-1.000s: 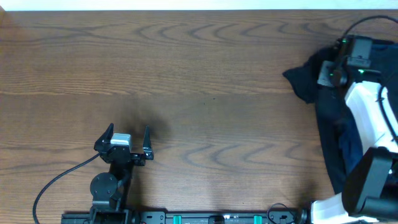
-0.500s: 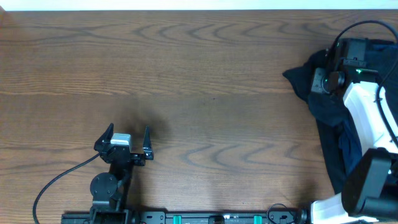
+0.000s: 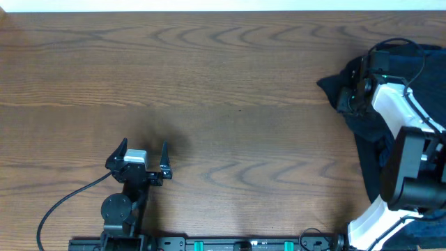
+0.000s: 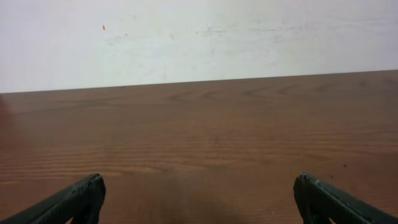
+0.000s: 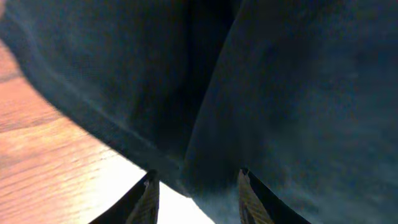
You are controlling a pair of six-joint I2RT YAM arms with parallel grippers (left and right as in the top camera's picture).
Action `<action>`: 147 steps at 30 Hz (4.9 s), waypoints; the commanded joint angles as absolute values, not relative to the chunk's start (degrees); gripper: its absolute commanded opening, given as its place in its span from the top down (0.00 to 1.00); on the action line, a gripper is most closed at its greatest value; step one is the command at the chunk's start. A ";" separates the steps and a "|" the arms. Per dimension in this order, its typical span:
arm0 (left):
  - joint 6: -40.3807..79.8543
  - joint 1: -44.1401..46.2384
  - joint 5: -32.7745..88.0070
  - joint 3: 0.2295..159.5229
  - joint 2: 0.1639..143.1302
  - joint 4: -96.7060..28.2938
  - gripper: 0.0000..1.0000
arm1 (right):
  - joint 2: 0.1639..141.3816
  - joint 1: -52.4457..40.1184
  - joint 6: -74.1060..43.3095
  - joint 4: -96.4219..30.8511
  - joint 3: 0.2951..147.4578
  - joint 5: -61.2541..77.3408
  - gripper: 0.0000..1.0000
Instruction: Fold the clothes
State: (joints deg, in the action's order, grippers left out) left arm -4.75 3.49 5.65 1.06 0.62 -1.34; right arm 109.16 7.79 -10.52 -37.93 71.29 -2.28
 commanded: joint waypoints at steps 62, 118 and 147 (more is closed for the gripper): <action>-5.34 3.68 7.01 0.23 0.23 -3.40 0.02 | 99.42 -32.99 -21.21 -25.21 73.10 21.02 0.99; -5.34 3.68 7.03 0.23 0.27 -3.33 0.02 | 81.14 9.32 -13.02 -48.07 74.13 15.81 0.01; 13.15 3.68 24.47 41.15 31.92 -27.77 0.02 | 81.17 12.03 -13.02 -48.27 74.13 15.84 0.01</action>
State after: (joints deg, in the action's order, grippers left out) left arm 12.32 3.51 23.29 33.06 24.80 -24.10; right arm 81.62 11.51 -13.89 -48.23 73.43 15.66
